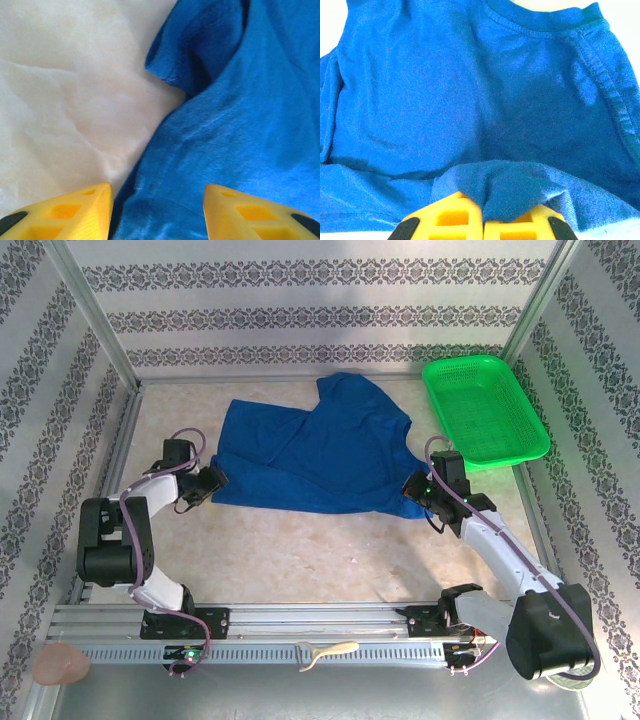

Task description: Fold the inside-out t-shirt

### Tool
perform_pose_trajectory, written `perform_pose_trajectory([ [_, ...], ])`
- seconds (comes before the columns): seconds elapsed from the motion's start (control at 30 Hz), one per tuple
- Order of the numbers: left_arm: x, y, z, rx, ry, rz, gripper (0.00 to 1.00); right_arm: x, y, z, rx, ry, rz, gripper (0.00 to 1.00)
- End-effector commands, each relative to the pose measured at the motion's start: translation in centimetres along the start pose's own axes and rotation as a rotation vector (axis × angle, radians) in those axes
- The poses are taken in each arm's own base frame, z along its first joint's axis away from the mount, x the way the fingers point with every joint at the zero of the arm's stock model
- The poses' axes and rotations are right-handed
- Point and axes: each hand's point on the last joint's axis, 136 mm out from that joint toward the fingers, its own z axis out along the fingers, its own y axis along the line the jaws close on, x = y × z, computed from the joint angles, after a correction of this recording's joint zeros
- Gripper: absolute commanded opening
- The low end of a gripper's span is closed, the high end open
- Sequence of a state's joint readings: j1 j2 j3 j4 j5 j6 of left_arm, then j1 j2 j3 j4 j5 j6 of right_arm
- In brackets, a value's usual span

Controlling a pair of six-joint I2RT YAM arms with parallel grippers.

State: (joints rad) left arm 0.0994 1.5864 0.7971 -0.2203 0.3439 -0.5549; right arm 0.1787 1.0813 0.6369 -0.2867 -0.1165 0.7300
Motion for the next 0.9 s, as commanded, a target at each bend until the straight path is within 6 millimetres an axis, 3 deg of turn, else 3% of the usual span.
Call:
perform_pose_trajectory([
  [0.0,-0.5,-0.1,0.6,-0.031,-0.007,0.071,0.49,-0.3,-0.5,-0.2,0.013,-0.029,0.014,0.0],
  [0.3,-1.2,-1.0,1.5,-0.039,-0.011,0.119,0.38,-0.4,-0.3,-0.3,0.008,-0.03,0.017,0.0],
  [0.43,-1.3,-1.3,1.7,-0.033,-0.013,0.136,0.24,-0.6,-0.2,-0.4,0.004,-0.036,0.016,0.0],
  [0.57,-1.5,-1.6,1.5,-0.024,-0.028,0.143,0.0,-0.6,-0.1,-0.5,0.001,-0.034,0.015,0.0],
  [0.6,-1.7,-1.8,1.3,-0.018,-0.036,0.145,0.0,-0.7,0.0,-0.5,-0.002,-0.036,0.016,0.0],
  [0.73,-3.0,-3.0,-1.3,-0.003,-0.101,0.144,0.0,-1.0,0.5,-1.0,-0.015,-0.042,0.013,0.0],
  [0.87,-5.5,-5.6,-6.8,0.037,-0.237,0.135,0.0,-2.7,2.1,-2.6,-0.051,-0.077,0.0,0.0],
])
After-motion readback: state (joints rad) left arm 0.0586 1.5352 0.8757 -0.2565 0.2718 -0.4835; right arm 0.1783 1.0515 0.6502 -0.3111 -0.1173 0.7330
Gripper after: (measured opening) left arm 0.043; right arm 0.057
